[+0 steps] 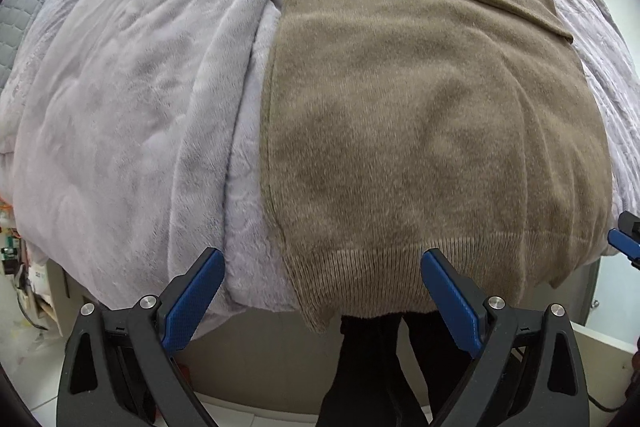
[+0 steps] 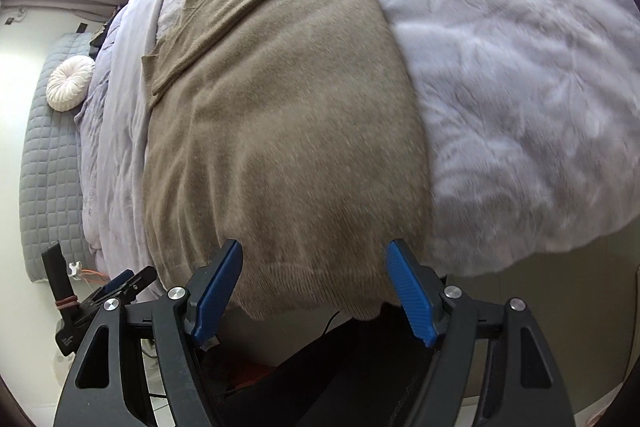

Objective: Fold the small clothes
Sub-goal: 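Move the right tool down along the sweater to the hem, then grasp the ribbed hem with the right tool while the left tool approaches the hem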

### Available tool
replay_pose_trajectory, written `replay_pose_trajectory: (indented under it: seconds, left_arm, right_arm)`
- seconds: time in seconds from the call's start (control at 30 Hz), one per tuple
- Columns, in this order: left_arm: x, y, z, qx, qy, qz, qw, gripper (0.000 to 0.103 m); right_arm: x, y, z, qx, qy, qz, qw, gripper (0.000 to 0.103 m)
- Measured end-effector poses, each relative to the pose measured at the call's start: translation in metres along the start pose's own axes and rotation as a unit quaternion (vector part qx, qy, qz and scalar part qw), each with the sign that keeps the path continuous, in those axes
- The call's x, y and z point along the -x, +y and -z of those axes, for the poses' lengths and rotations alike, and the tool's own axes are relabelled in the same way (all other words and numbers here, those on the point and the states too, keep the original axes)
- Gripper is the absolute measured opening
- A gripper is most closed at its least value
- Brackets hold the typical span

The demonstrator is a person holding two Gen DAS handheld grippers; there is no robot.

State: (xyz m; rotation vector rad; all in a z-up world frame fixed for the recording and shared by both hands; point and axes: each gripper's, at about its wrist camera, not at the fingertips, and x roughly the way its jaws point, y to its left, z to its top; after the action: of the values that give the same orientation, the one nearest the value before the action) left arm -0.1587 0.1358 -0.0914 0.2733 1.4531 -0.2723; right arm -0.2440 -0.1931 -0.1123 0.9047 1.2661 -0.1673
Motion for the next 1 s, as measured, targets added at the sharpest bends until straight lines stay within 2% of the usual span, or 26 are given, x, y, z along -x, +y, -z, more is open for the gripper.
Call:
replay_pose_trajectory:
  seconds: [0.13, 0.23, 0.4, 0.5, 0.67, 0.73, 0.77, 0.8, 0.83, 0.87, 0.9, 0.93, 1.0]
  left_arm:
    - [-0.008, 0.012, 0.01, 0.018, 0.005, 0.034, 0.9992, 0.099]
    - [-0.024, 0.027, 0.017, 0.047, 0.028, 0.056, 0.9969, 0.099]
    - [-0.044, 0.038, 0.026, 0.084, 0.054, 0.123, 0.9873, 0.099]
    - [-0.053, 0.034, 0.029, 0.084, 0.063, 0.145, 0.9839, 0.099]
    - [-0.06, 0.018, 0.029, 0.076, 0.067, 0.166, 0.981, 0.098]
    - [-0.06, 0.017, 0.029, 0.082, 0.064, 0.165, 0.9808, 0.081]
    - [-0.061, 0.019, 0.03, 0.087, 0.069, 0.161, 0.9806, 0.061]
    - [-0.061, 0.022, 0.03, 0.093, 0.072, 0.164, 0.9794, 0.046]
    - [-0.059, 0.029, 0.029, 0.098, 0.07, 0.173, 0.9776, 0.039]
    - [-0.057, 0.033, 0.029, 0.103, 0.065, 0.187, 0.9748, 0.023]
    - [-0.055, 0.036, 0.03, 0.103, 0.063, 0.196, 0.973, 0.015]
    - [-0.051, 0.038, 0.03, 0.101, 0.06, 0.205, 0.9717, 0.015]
    - [-0.038, 0.042, 0.029, 0.099, 0.05, 0.222, 0.9687, 0.014]
  right_arm:
    - [-0.003, -0.009, 0.01, -0.006, 0.004, 0.004, 1.0, 0.077]
    - [-0.008, -0.017, 0.016, -0.013, 0.013, 0.001, 1.0, 0.078]
    - [-0.028, -0.036, 0.026, -0.024, 0.049, -0.003, 0.998, 0.078]
    - [-0.04, -0.039, 0.031, -0.023, 0.065, -0.027, 0.997, 0.077]
    - [-0.06, -0.045, 0.032, -0.029, 0.06, -0.032, 0.997, 0.077]
    - [-0.064, -0.049, 0.03, -0.051, 0.054, -0.045, 0.996, 0.078]
    - [-0.065, -0.051, 0.03, -0.062, 0.053, -0.056, 0.995, 0.077]
    - [-0.066, -0.053, 0.032, -0.072, 0.055, -0.067, 0.994, 0.073]
    - [-0.065, -0.054, 0.033, -0.08, 0.058, -0.084, 0.992, 0.053]
    - [-0.065, -0.055, 0.034, -0.086, 0.064, -0.102, 0.989, 0.028]
    - [-0.063, -0.056, 0.035, -0.089, 0.068, -0.114, 0.987, 0.018]
    - [-0.059, -0.055, 0.036, -0.091, 0.071, -0.135, 0.984, 0.014]
    - [-0.047, -0.048, 0.036, -0.088, 0.068, -0.177, 0.978, 0.013]
